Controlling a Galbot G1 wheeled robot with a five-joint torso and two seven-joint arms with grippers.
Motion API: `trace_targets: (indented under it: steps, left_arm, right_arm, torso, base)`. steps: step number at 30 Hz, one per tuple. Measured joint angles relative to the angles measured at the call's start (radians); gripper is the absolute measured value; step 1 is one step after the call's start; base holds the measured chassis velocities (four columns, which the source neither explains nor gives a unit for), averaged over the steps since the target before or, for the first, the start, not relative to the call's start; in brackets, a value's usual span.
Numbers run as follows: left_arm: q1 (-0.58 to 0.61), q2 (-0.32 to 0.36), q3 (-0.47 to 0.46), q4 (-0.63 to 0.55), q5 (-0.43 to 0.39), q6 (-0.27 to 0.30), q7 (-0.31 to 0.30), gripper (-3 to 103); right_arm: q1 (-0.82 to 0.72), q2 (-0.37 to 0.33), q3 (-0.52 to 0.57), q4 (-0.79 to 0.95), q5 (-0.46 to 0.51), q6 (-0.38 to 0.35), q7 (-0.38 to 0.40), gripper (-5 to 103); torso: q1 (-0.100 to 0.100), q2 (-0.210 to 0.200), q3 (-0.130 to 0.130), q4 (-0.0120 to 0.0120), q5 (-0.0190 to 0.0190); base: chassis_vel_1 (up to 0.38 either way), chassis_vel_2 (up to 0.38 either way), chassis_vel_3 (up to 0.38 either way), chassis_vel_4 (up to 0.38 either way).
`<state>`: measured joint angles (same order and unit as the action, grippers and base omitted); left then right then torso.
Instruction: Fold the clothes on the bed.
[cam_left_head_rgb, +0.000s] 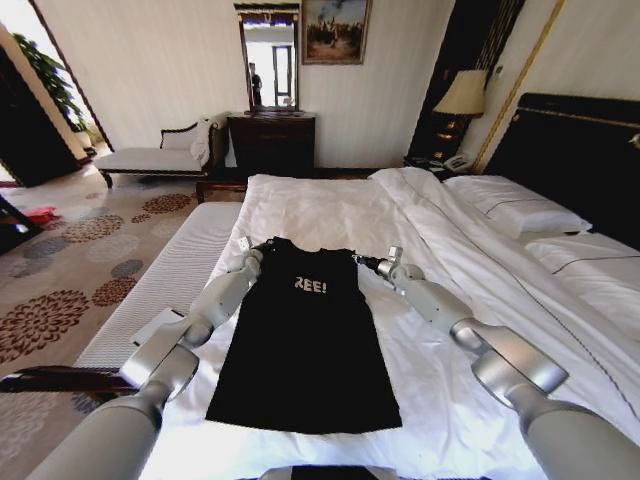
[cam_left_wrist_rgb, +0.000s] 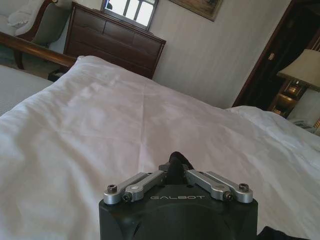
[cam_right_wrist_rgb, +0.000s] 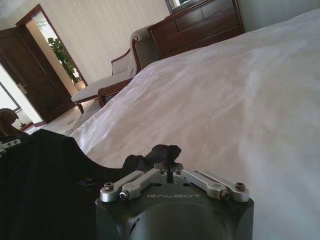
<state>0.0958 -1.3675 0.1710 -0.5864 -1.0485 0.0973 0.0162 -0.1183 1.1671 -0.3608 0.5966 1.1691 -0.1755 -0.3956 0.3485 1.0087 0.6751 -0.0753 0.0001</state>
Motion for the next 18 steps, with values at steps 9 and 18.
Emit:
trace_targets:
  steps: [9,18]
  left_arm:
    - [-0.045,-0.033,-0.01,0.056,0.022,-0.006,0.016,1]
    - [0.066,0.081,-0.004,-0.159,0.01,0.01,-0.016,1]
  right_arm:
    - [0.032,0.041,-0.005,-0.048,-0.002,0.007,-0.006,0]
    - [-0.012,-0.066,0.028,0.066,0.004,0.036,0.023,0]
  torso:
    - [0.0,0.0,0.0,0.0002,-0.0001]
    - [0.0,0.0,0.0,0.0,-0.0002]
  base:
    - [0.0,0.0,0.0,0.0]
    - [0.0,0.0,0.0,0.0]
